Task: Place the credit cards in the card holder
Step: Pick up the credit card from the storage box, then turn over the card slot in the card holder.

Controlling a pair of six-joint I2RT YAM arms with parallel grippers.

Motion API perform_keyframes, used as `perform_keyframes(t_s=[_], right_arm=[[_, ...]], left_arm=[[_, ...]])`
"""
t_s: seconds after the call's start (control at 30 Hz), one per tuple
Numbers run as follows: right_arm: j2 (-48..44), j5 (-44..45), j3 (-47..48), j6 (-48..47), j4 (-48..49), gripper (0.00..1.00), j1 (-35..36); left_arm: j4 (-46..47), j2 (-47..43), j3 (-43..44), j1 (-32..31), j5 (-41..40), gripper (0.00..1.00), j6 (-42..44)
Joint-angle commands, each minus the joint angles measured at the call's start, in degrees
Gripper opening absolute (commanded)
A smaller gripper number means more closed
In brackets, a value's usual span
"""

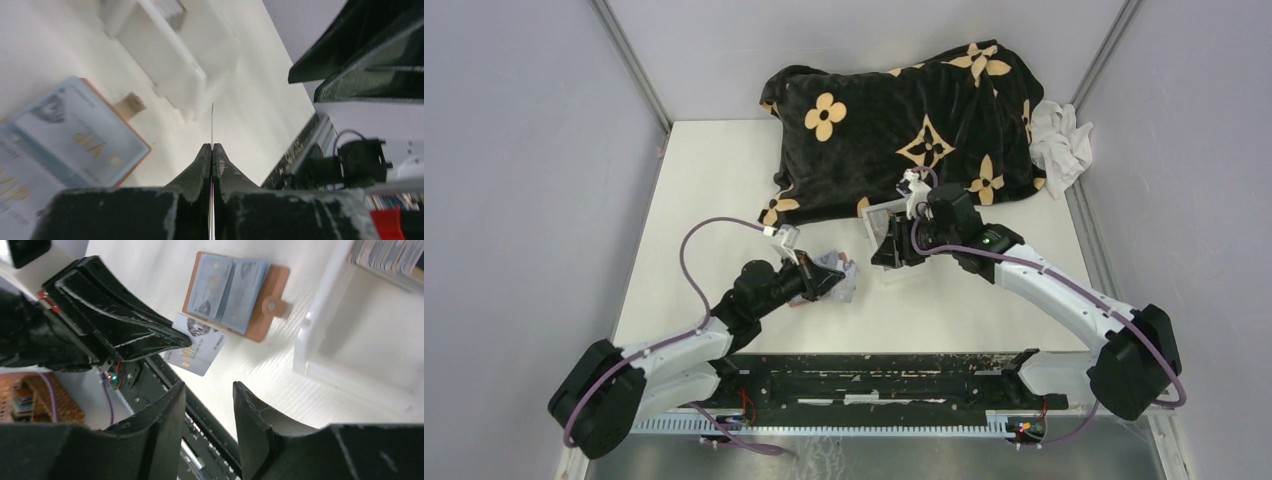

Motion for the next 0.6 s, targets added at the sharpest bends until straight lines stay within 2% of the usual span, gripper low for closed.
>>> perform_keyframes(t_s=[0.0,0.1,0.17,0.23,0.33,0.43,0.47,0.5,0.53,0.57], right_arm=[[3.99,17.28,8.0,-6.73,-0.38,0.45,6.58],[6.25,35.88,11.86,-13.63,0.42,0.44,11.91],[7.45,44.11,12.08,-17.76,5.48,0.45,13.04],[8.67,49.12,11.99,-19.32,12.55,0.4,13.07],[12.32,55.79,12.3,-16.84,20.99,0.2,12.9],[17.41,53.63,16.86,-15.56,17.35,0.16,12.94],[19.14,51.56,18.5,-15.55,15.28,0.19,12.92],[20.26,48.53,19.02,-16.43,14.9,0.31,12.9],[20.87,45.29,17.87,-17.63,16.96,0.63,12.96],[20.98,43.61,15.9,-17.75,20.89,0.84,12.98]], left_arm=[[-9.4,-9.81,-1.76,0.26,-19.7,0.03,-4.8],[-14.87,-16.34,-2.76,0.35,-25.92,0.03,-7.03],[-17.88,-19.88,-3.07,0.36,-28.61,0.03,-8.11],[-20.86,-22.12,-2.88,0.38,-30.99,0.03,-8.57],[-24.97,-23.9,-2.27,0.45,-34.42,0.03,-9.19],[-28.21,-24.89,-2.05,0.53,-37.53,0.03,-9.93],[-29.14,-25.22,-2.15,0.52,-38.68,0.03,-10.37],[-29.78,-25.73,-2.35,0.6,-40.26,0.03,-10.78],[-30.01,-26.31,-2.93,0.66,-41.04,0.03,-11.15],[-30.11,-26.74,-3.39,0.7,-41.74,0.03,-11.36]])
